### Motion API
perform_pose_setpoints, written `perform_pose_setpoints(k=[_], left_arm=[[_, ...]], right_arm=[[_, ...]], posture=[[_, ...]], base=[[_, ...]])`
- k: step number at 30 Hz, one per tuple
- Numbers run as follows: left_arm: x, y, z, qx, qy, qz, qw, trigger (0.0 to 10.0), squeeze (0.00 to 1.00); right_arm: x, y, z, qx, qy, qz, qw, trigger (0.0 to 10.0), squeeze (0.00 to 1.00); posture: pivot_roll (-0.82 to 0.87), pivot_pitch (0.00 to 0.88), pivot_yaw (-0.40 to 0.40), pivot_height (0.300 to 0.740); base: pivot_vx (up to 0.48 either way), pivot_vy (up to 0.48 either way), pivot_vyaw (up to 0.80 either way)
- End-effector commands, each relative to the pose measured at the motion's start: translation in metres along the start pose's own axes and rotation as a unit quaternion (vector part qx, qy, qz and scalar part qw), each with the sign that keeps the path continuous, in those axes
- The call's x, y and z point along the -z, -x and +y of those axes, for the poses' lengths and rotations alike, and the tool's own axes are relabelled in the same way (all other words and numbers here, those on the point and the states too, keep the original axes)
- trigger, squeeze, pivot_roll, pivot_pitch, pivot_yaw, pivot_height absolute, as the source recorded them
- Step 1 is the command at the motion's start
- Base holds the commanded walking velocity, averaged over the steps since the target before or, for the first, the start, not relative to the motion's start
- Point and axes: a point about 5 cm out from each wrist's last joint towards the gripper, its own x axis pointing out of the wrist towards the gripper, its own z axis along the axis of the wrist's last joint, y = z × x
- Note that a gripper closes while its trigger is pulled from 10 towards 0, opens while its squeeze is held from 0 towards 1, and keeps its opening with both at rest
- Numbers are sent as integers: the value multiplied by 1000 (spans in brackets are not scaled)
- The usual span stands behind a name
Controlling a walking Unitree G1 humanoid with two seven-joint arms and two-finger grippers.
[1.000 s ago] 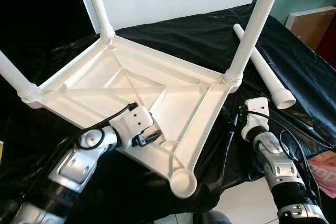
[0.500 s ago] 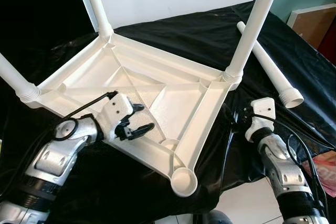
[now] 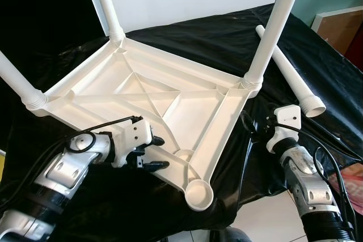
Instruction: Building children table
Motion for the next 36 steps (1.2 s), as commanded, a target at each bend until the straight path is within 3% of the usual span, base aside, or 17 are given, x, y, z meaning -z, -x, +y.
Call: perform_pose_setpoints(k=[1, 5, 10, 16, 23, 32, 33, 34, 36], left_arm=[[7, 2, 8, -77, 3, 16, 997, 10000, 0], [6, 3, 13, -90, 12, 14, 996, 10000, 0], [16, 5, 12, -80, -18, 58, 995, 10000, 0], [19, 4, 16, -84, -30, 76, 993, 10000, 0], [18, 0, 16, -58, -34, 78, 995, 10000, 0], [16, -7, 17, -2, -17, 78, 997, 10000, 0], [15, -7, 19, 3, -10, 72, 997, 6784, 0], [15, -7, 19, 3, -10, 72, 997, 6784, 0], [13, -7, 22, 8, 6, 60, 998, 0, 0]], right_arm=[[1, 0, 3, -5, -11, 3, 1000, 10000, 0], [1, 0, 7, -19, -16, 2, 1000, 10000, 0], [3, 7, 24, -93, -25, 13, 995, 10000, 0], [1, 17, 34, -159, -35, 17, 986, 10000, 0], [-3, 28, 31, -223, -21, 30, 974, 10000, 0], [-8, 30, 33, -240, -5, 35, 970, 10000, 0], [-9, 30, 33, -242, -7, 34, 970, 10000, 0], [-9, 30, 33, -242, -7, 34, 970, 10000, 0], [-11, 30, 34, -244, -9, 33, 969, 10000, 0]], posture=[[-36, 134, 30, 740], [-34, 133, 27, 740], [-32, 135, 28, 740], [-36, 136, 33, 740], [-46, 137, 40, 740], [-56, 138, 54, 740], [-59, 138, 57, 740], [-59, 138, 57, 740], [-64, 139, 63, 740]], base=[[0, 0, 0], [0, 0, 0], [0, 0, 0], [0, 0, 0], [0, 0, 0], [0, 0, 0], [0, 0, 0], [0, 0, 0], [0, 0, 0]])
